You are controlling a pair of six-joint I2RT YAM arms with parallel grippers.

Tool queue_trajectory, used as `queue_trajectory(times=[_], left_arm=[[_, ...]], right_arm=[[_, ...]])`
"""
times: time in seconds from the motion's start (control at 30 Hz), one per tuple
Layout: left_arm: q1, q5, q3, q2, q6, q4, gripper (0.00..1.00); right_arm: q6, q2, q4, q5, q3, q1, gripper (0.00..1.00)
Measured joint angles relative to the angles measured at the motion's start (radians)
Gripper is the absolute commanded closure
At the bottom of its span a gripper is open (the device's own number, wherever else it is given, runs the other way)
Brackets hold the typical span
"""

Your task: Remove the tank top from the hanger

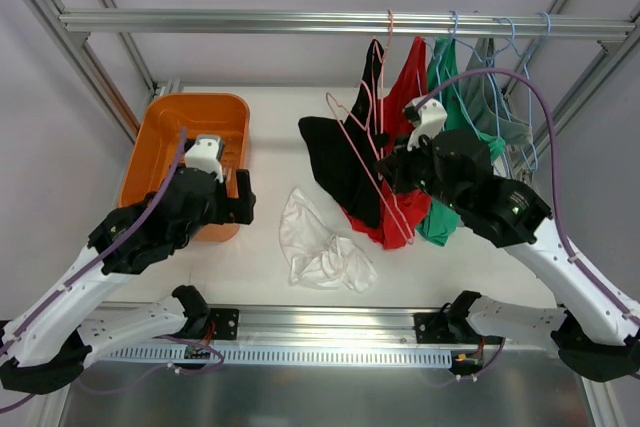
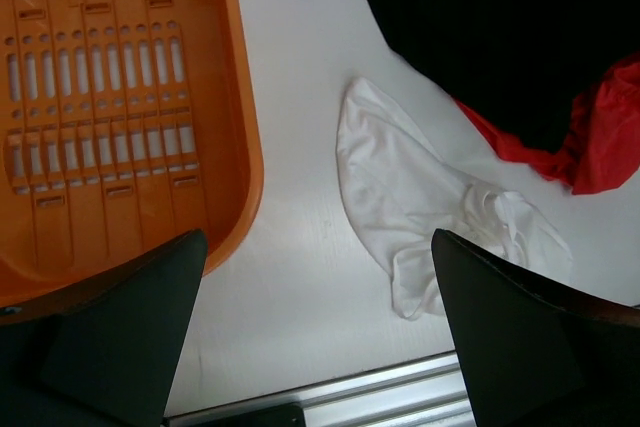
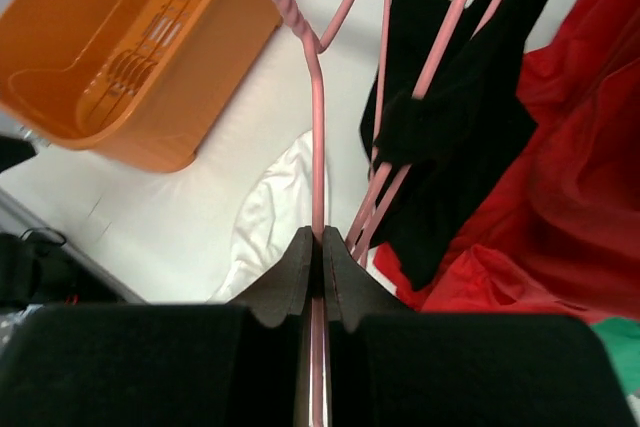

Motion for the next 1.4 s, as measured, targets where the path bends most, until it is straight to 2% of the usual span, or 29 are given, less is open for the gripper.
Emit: queue_trajectory(times=[0.13,0.3,0.5,0.83,1.07,1.1,1.17,1.2,1.23,1.4], left_arm=[[0.0,-0.023,-0.069,-0.078,0.005,-0.019,0.01],[0.0,-0.034,-0.184,-0.099,0.004,-0.027,0.01],[0.0,-0.034,-0.198,-0.093,0.004,-0.026,0.01],[0.0,-0.034,-0.203,-0.093,0.005,-0.019,0.01],[0.0,-0.032,-0.212,-0.103,0.005,-0.018,0.01],[0.0,-0.032,-0.212,-0.106,0.006,-0.017,0.01],[0.0,-0.032,-0.212,-0.109,0.008,-0.017,0.01],[0.0,-0.032,-0.212,-0.111,0.009,-0.016,0.01],[0.0,-0.031,-0.212,-0.113,0.01,-0.016,0.01],[0.0,-0.031,-0.212,-0.112,0.012,-0.011,0.01]], right_arm=[[-0.036,0.079,-0.003,0.069,0.103,0.0,1.0],[-0.055,0.194,0.013,0.117,0.286,-0.018,1.0],[-0.026,0.348,0.05,0.154,0.444,-0.041,1.0],[0.073,0.529,0.085,0.169,0.537,-0.045,1.0],[0.124,0.575,0.101,0.182,0.522,-0.045,0.99],[0.127,0.573,0.105,0.182,0.515,-0.046,0.97],[0.135,0.57,0.117,0.18,0.499,-0.046,0.83],[0.138,0.567,0.121,0.179,0.493,-0.046,0.72],[0.144,0.563,0.129,0.174,0.485,-0.046,0.53],[0.138,0.525,0.136,0.139,0.454,-0.047,0.5]])
